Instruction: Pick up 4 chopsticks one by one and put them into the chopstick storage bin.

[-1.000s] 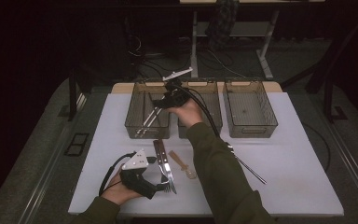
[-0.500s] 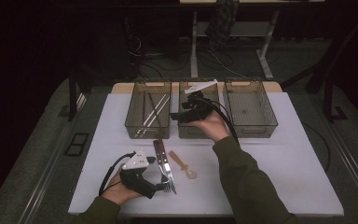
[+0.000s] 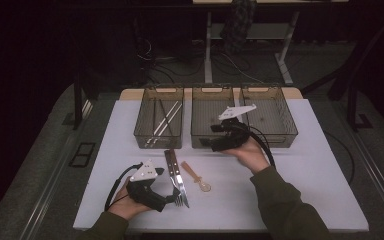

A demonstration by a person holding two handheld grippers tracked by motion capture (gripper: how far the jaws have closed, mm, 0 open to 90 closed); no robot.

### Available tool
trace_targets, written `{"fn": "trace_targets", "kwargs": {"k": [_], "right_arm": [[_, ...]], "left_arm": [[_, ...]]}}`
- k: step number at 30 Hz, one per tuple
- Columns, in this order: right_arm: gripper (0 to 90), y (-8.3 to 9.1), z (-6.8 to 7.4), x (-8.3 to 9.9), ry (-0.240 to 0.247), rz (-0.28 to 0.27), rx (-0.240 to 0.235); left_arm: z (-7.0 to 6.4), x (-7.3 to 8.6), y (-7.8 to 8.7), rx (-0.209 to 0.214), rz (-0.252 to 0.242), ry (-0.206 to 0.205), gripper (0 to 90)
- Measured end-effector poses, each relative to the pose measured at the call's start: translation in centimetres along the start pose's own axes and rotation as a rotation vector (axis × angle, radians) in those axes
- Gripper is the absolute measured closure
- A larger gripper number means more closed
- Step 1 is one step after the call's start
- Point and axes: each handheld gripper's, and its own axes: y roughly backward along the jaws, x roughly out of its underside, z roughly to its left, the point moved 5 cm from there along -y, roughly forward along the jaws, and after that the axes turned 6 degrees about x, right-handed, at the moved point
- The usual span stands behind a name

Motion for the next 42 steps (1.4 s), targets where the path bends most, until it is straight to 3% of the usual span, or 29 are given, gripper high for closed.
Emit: {"fn": "trace_targets", "kwargs": {"k": [6,9,12,18,26,31,34,37,42], "right_arm": [[27.8,2.0,0.1,3.1,0.007,-0.007,-0.017],[25.0,2.8,0.0,3.8,-0.013,-0.029,-0.034],[23.4,3.7,-0.2,4.3,-0.028,-0.058,-0.030],[19.6,5.0,-0.7,5.8,-0.044,-0.064,0.012],[19.6,6.7,-1.2,8.2,-0.048,-0.029,0.030],[21.9,7.6,-1.5,9.5,-0.069,0.013,0.014],[21.8,8.2,-1.4,10.3,-0.055,0.035,0.003],[27.5,8.9,-1.3,11.2,-0.056,0.047,0.021],[49.4,9.7,-1.6,12.8,-0.050,0.086,0.067]], "left_arm": [[0.2,0.2,0.1,-0.019,0.006,0.008,0.0],[0.2,0.3,0.3,-0.024,0.003,0.013,0.0],[0.2,0.3,0.5,-0.023,-0.003,0.012,0.0],[0.3,0.4,0.7,-0.016,-0.005,0.007,0.0],[-0.1,0.1,0.7,-0.006,-0.012,-0.008,0.0],[-0.2,0.1,0.7,-0.005,-0.010,-0.010,0.0],[0.0,0.1,0.7,-0.006,-0.015,-0.012,0.0],[0.3,0.0,0.6,-0.010,-0.014,-0.014,0.0],[0.4,0.0,0.5,-0.004,-0.015,-0.012,0.0]]}}
